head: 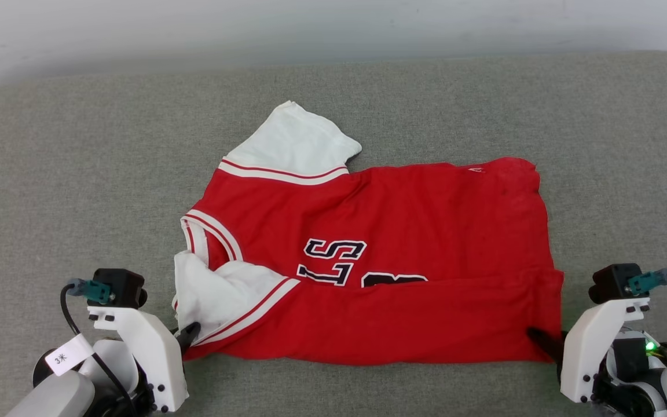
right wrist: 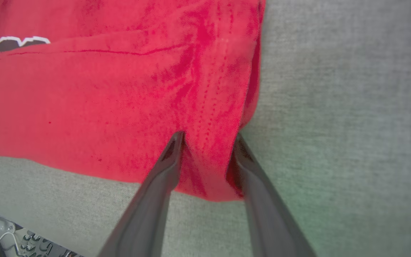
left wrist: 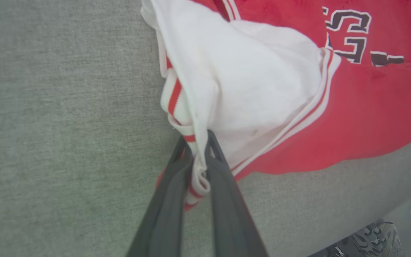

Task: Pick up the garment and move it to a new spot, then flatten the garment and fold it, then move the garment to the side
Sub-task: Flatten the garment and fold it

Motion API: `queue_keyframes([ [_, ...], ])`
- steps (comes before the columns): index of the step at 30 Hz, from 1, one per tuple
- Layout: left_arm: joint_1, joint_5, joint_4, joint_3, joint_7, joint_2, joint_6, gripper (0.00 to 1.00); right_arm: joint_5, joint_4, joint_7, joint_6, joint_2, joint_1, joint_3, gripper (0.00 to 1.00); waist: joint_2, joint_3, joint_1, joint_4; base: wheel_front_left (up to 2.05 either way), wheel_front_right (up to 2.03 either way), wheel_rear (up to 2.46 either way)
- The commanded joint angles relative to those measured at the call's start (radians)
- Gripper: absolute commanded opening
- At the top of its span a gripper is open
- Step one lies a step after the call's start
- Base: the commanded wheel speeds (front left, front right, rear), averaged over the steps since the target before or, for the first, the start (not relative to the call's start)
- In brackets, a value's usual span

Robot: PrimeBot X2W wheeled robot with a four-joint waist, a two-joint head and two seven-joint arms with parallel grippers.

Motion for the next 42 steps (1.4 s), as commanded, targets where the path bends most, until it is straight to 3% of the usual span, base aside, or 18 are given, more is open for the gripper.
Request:
queue_keyframes([
  [1, -0.006, 0.009, 0.001, 0.0, -0.013, -0.004, -0.006, 0.0, 0.012, 0.018, 0.003, 0.003, 0.016, 0.005, 0.032, 0.0, 0.0, -0.011, -0.0001, -0.001, 0.0, 0.0, 0.0],
  [6, 0.018, 0.023, -0.013, -0.007, -0.04, -0.006, -0.006, 0.0, 0.008, -0.017, -0.012, 0.001, -0.031, -0.014, 0.038, 0.0, 0.0, -0.06, -0.0001, -0.004, 0.0, 0.0, 0.0],
  [14, 0.101, 0.014, -0.027, -0.011, -0.097, -0.008, -0.007, 0.0, 0.025, -0.05, -0.025, 0.001, -0.054, 0.039, 0.078, 0.0, 0.0, -0.166, -0.0001, -0.007, 0.0, 0.0, 0.0],
  [22, 0.224, -0.017, -0.05, 0.006, -0.119, 0.019, 0.035, 0.0, 0.038, -0.08, -0.023, 0.001, -0.06, 0.127, 0.083, 0.0, 0.0, -0.228, -0.0001, -0.004, 0.0, 0.0, 0.0],
  [28, 0.304, -0.056, -0.057, 0.024, -0.123, 0.04, 0.064, 0.0, 0.04, -0.11, -0.018, 0.001, -0.041, 0.214, 0.049, 0.0, 0.0, -0.24, -0.0001, 0.002, 0.0, 0.0, 0.0],
  [37, 0.289, -0.075, 0.038, -0.002, -0.132, -0.021, 0.024, 0.0, 0.015, -0.076, -0.061, 0.001, 0.011, 0.28, 0.011, 0.0, 0.0, -0.227, -0.0001, 0.001, 0.0, 0.0, 0.0],
  [38, 0.278, -0.072, 0.053, -0.004, -0.136, -0.032, 0.018, 0.0, 0.014, -0.071, -0.083, 0.001, 0.019, 0.277, 0.005, 0.21, 0.0, -0.225, -0.0001, 0.0, 0.0, 0.0, 0.0],
  [39, 0.271, -0.076, 0.065, -0.004, -0.14, -0.043, 0.012, 0.29, 0.009, -0.065, -0.1, 0.001, 0.022, 0.276, 0.003, 0.48, 0.0, -0.224, -0.0001, 0.001, 0.0, 0.0, 0.0],
  [40, 0.267, -0.077, 0.078, -0.007, -0.141, -0.048, 0.005, 1.0, 0.011, -0.058, -0.116, 0.001, 0.027, 0.277, 0.002, 1.0, 0.0, -0.224, -0.0001, 0.001, 0.0, 0.0, 0.0],
  [42, 0.254, -0.069, 0.095, -0.007, -0.151, -0.054, -0.003, 1.0, -0.001, -0.062, -0.166, 0.001, 0.026, 0.274, -0.001, 1.0, 0.0, -0.225, -0.0001, 0.0, 0.0, 0.0, 0.0],
])
